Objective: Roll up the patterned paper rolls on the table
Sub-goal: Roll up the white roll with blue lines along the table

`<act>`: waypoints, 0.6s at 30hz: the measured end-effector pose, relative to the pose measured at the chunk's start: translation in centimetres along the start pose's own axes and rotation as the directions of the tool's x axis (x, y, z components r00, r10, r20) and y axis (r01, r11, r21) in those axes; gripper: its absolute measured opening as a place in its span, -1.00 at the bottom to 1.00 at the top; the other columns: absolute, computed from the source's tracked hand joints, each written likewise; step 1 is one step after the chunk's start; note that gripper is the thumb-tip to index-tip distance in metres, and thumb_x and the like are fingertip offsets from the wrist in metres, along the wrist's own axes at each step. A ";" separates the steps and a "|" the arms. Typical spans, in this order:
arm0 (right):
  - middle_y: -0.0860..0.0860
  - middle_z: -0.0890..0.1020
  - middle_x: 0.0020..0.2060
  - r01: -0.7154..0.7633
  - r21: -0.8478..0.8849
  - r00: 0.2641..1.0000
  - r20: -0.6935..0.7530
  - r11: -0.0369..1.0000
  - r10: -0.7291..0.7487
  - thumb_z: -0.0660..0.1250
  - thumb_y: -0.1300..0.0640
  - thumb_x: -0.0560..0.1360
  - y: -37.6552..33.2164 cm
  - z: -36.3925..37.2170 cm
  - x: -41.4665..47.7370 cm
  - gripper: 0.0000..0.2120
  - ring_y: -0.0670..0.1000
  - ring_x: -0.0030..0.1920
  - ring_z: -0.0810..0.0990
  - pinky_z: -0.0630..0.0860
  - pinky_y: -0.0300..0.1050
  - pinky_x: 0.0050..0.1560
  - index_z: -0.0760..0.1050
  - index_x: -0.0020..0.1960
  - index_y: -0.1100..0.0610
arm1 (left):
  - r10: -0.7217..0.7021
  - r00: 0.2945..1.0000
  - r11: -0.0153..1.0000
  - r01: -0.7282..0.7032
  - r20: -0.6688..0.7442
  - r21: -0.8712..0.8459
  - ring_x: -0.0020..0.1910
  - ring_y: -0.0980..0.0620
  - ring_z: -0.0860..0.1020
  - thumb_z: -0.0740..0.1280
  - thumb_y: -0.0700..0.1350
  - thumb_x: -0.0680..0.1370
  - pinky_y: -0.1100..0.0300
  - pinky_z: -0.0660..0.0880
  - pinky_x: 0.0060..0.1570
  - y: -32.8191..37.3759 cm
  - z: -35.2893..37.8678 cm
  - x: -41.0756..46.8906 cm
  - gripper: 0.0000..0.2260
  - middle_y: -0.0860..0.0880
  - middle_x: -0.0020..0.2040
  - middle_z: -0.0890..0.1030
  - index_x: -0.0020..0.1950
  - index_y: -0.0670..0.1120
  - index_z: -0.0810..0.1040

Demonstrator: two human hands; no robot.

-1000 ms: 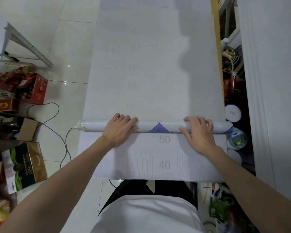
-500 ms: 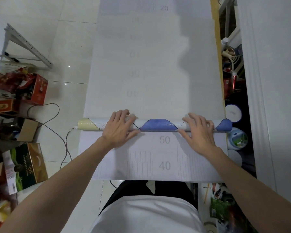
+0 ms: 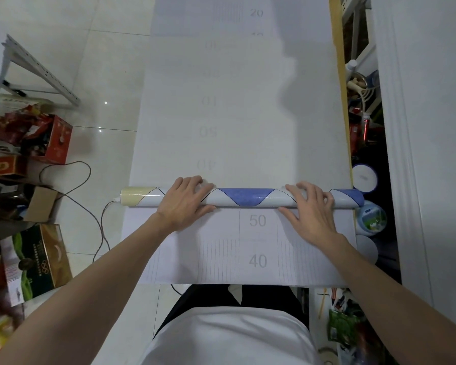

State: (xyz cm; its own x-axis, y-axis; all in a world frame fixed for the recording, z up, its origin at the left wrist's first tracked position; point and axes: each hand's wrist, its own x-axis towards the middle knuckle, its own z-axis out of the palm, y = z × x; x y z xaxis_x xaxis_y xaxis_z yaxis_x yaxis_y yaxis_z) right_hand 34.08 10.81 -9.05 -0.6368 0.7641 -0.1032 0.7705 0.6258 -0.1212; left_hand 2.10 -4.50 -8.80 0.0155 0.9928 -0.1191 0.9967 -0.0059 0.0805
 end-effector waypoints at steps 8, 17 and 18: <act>0.05 0.39 0.14 -0.058 0.003 0.995 -0.079 0.998 0.058 0.28 -0.23 0.52 -0.2 0.7 0.1 -0.56 0.09 0.15 0.40 0.22 0.11 0.24 0.42 0.33 -0.06 | -0.055 0.998 0.999 0.055 0.015 0.000 -0.15 -0.15 0.45 -0.03 0.31 0.57 0.03 0.38 -0.04 -0.1 -0.2 0.7 -0.43 -0.13 -0.03 0.47 0.26 -0.06 0.50; -0.01 0.49 0.14 -0.067 0.026 0.996 -0.051 0.997 0.069 0.06 -0.30 0.57 0.4 0.2 1.8 -0.57 0.08 0.18 0.46 0.22 0.06 0.25 0.41 0.26 -0.07 | -0.111 0.991 0.993 0.114 -0.069 0.042 -0.03 -0.17 0.46 0.02 0.25 0.63 0.01 0.35 0.02 -0.5 0.2 1.8 -0.51 -0.13 0.02 0.52 0.12 -0.12 0.49; 0.03 0.44 0.23 -0.079 0.039 0.996 -0.048 0.996 0.080 0.10 -0.32 0.55 0.4 0.3 1.8 -0.54 0.09 0.26 0.41 0.19 0.08 0.28 0.42 0.29 -0.07 | -0.104 0.992 0.993 0.107 -0.074 0.042 0.00 -0.18 0.44 0.07 0.30 0.60 0.00 0.35 0.05 -0.6 0.3 1.8 -0.50 -0.14 0.08 0.49 0.17 -0.10 0.48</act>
State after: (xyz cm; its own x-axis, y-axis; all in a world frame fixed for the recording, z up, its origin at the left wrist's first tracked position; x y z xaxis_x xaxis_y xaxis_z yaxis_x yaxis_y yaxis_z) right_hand 33.25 12.45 -9.56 -0.5707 0.8186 -0.0651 0.8165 0.5572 -0.1514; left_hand 1.59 -2.77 -9.31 -0.0943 0.9941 -0.0530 0.9951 0.0957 0.0257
